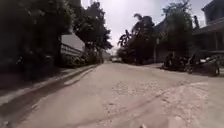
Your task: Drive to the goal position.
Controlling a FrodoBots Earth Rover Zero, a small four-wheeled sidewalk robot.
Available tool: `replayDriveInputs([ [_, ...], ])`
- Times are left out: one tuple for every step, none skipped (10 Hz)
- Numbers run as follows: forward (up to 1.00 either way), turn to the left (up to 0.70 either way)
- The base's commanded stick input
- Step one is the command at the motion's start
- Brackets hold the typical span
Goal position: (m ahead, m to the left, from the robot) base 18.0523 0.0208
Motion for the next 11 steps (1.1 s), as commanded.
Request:
replayDriveInputs([
  [1.00, 0.00],
  [1.00, 0.00],
  [1.00, 0.00],
  [1.00, 0.00],
  [1.00, 0.00],
  [1.00, 0.00],
  [1.00, 0.00],
  [1.00, 0.00],
  [1.00, 0.00],
  [1.00, 0.01],
  [1.00, 0.02],
])
